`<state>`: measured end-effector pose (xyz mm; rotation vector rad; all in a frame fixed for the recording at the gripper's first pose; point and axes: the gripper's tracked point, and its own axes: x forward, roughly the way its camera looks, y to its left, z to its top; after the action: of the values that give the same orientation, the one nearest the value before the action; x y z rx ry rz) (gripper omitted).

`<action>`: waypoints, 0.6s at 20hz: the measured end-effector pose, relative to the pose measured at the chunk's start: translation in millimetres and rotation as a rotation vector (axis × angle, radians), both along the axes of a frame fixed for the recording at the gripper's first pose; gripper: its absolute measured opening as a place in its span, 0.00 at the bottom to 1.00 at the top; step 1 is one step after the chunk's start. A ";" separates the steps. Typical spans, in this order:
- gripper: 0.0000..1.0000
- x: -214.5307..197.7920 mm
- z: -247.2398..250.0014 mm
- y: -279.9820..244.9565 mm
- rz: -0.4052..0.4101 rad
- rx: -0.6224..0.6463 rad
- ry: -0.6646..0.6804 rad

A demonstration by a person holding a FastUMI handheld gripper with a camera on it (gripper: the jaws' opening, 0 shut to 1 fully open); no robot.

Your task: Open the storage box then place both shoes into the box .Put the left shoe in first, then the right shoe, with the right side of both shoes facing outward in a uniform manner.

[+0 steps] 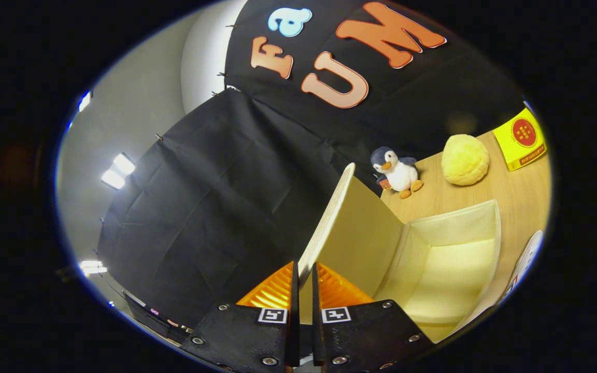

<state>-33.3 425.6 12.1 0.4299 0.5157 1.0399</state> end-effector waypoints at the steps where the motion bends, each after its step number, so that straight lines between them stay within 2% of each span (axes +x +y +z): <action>1: 0.10 -2.4 -1.5 10.6 0.000 -0.007 -0.004; 7: 0.10 -6.7 -17.5 66.6 -0.012 -0.046 0.001; 8: 0.14 -2.1 -19.0 73.4 -0.030 -0.060 -0.014; 10: 0.28 1.0 -24.1 80.0 -0.057 -0.087 -0.039; 12: 0.51 2.1 -24.3 85.8 -0.068 -0.082 -0.042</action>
<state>-31.2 511.4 -12.2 0.3495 0.5013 0.9575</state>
